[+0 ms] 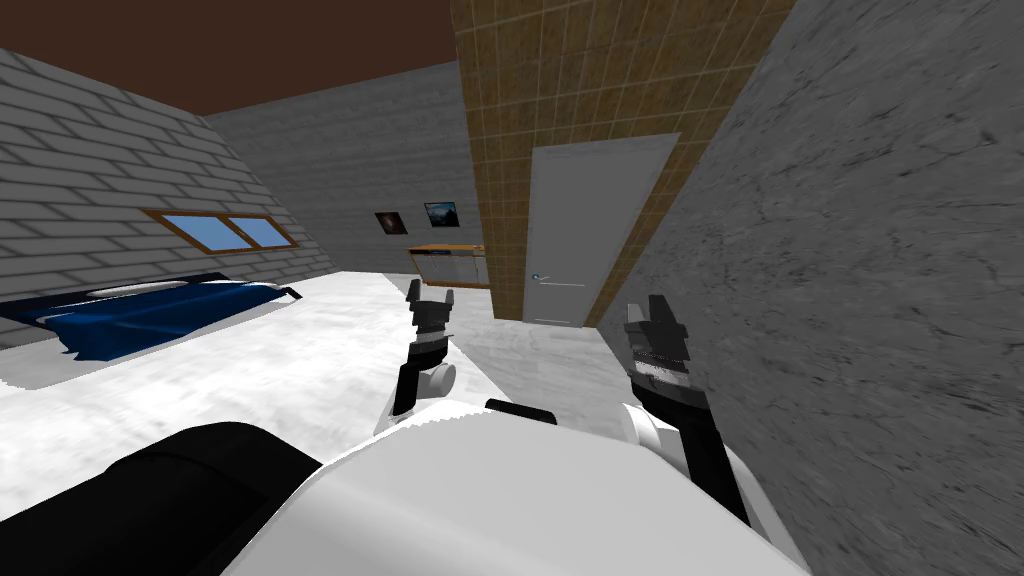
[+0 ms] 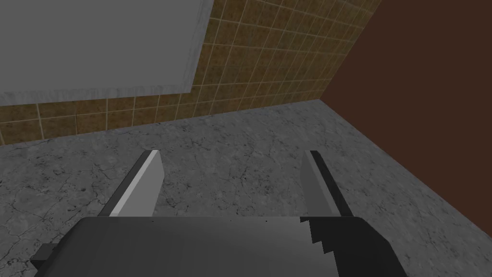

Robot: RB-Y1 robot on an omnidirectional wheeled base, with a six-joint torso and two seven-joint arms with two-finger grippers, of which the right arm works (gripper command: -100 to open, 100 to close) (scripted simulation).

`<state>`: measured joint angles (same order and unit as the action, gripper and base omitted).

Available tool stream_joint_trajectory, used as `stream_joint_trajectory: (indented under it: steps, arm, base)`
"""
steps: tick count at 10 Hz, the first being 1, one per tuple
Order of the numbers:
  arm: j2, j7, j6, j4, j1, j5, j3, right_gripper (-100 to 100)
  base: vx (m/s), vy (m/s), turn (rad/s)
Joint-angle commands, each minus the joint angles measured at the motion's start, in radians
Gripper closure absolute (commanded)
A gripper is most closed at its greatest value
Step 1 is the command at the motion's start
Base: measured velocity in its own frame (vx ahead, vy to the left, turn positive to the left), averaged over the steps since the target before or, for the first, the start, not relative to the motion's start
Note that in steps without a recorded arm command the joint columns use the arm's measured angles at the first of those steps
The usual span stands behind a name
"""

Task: Pull the door open

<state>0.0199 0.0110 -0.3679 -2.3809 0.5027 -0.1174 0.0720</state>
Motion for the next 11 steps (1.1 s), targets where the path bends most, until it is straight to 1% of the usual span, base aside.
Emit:
stream_joint_trajectory:
  steps: [1, 3, 4, 8, 11]
  arm:
    - [0.008, -0.002, -0.006, 0.037, -0.015, 0.004, 0.000, -100]
    - [0.013, -0.003, -0.010, 0.061, -0.025, 0.007, 0.001, -100]
    - [0.018, -0.004, -0.014, 0.086, -0.035, 0.010, 0.001, -100]
    - [0.031, -0.006, -0.025, 0.156, -0.063, 0.018, 0.002, -100]
    - [0.041, -0.009, -0.036, 0.220, -0.088, 0.026, 0.003, -100]
  base:
    - [0.074, 0.012, 0.017]
    - [0.123, 0.013, 0.020]
    - [0.118, 0.034, 0.018]
    - [0.095, 0.012, 0.015]
    - [0.081, 0.016, 0.018]
